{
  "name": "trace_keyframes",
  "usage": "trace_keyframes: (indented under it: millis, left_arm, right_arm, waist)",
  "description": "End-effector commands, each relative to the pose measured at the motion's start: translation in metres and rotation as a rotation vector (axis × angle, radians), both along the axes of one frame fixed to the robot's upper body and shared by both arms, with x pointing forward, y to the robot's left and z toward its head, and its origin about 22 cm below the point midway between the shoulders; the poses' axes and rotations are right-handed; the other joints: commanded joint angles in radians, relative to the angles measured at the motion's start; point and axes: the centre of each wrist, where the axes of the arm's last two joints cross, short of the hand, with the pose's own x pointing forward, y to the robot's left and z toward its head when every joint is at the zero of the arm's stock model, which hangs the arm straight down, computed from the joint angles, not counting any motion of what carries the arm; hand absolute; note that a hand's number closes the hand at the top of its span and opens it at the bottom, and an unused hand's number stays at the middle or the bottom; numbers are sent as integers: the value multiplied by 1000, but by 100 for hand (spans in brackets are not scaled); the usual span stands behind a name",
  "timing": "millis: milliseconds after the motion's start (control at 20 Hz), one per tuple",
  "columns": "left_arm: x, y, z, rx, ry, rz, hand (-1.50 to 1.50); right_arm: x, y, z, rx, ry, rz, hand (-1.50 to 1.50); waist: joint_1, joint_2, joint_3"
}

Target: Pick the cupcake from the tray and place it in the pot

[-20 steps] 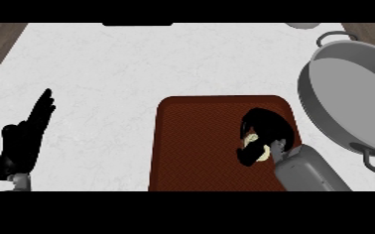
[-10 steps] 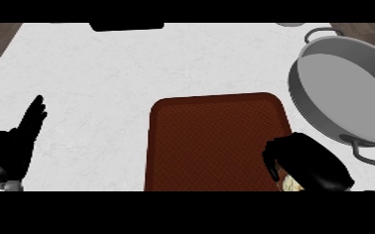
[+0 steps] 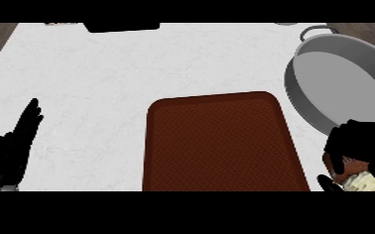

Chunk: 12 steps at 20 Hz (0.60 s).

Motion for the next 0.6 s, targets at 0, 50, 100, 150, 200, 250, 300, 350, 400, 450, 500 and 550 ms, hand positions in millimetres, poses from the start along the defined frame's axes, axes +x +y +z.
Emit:
trace_keyframes:
  millis: [0, 50, 100, 150, 200, 250, 300, 350, 400, 450, 500, 550]
  left_arm:
    - [6, -2, 5, -3, -18, -24, 0]
    - [-2, -13, -2, -12, -10, -25, 0]
    - [4, 6, 9, -1, 2, -5, 0]
    - [10, -14, 4, -8, -15, -29, 0]
    - [3, 2, 3, -10, -5, -44, 0]
    - [7, -14, 7, -3, -20, -46, 0]
    - [9, 10, 0, -3, -11, -30, 0]
    - [11, -7, 4, -10, -6, -63, 0]
    - [20, -3, 6, -7, -13, -59, 0]
    - [13, -17, 3, -12, -28, -78, 0]
    - [17, -19, -6, -4, -29, -68, 0]
    - [8, -18, 8, -3, -21, -79, 0]
  right_arm:
    - [-14, -19, 27, 179, -100, -37, 150]
    - [-11, -34, 20, 222, -92, -65, 150]
    - [-15, -42, 24, 243, -93, -64, 150]
    - [-12, -51, 38, 261, -88, -80, 150]
    - [-11, -63, 31, 275, -93, -83, 150]
    - [-14, -70, 33, 317, -88, -102, 150]
    - [-17, -73, 28, 346, -109, -109, 150]
    - [-6, -84, 27, 357, -99, -107, 150]
    - [-8, -91, 34, 374, -113, -104, 150]
    - [-4, -105, 60, 364, -110, -98, 150]
    - [5, -111, 52, 384, -118, -119, 150]
    - [4, -129, 48, 403, -134, -122, 150]
  waist:
    - [14, 7, -1]
    - [20, 7, 0]
    - [18, 8, 0]
    - [30, 11, -1]
    - [46, 13, -2]
    - [42, 12, -1]
    - [46, 14, -2]
    - [64, 16, -2]
    - [61, 16, -2]
    - [65, 16, -3]
    - [71, 18, -3]
    - [74, 16, -2]
